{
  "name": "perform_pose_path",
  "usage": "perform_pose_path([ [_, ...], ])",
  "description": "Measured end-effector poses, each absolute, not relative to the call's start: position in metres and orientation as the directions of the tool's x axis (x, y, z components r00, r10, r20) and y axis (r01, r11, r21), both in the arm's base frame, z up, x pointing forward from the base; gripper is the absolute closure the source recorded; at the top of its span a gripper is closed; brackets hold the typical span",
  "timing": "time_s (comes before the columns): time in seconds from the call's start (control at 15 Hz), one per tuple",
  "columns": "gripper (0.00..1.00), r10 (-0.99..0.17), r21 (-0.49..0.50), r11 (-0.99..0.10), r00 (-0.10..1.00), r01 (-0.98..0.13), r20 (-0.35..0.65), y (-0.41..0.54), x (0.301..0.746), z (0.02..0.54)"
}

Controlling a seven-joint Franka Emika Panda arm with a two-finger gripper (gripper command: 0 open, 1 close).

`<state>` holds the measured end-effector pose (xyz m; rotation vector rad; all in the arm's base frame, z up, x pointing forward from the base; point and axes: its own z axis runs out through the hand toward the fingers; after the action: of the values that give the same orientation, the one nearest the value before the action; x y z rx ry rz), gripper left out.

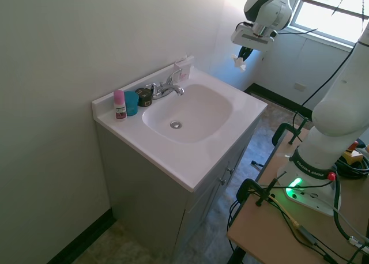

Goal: Throw the tissue in the trash bin

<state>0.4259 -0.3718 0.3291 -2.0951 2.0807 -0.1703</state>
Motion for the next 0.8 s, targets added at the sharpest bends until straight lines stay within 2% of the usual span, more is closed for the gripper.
perform_pose_path([
  [0.33, 1.0, -0.996, -0.072, 0.073, -0.069, -0.995, -0.055, -0.418, 0.456, 0.229],
  [0.4, 0.0, -0.995, -0.051, 0.078, -0.075, -0.996, -0.06, -0.424, 0.458, 0.217],
  [0.8, 0.0, -0.994, -0.019, 0.068, -0.066, -0.998, -0.09, -0.432, 0.47, 0.203],
])
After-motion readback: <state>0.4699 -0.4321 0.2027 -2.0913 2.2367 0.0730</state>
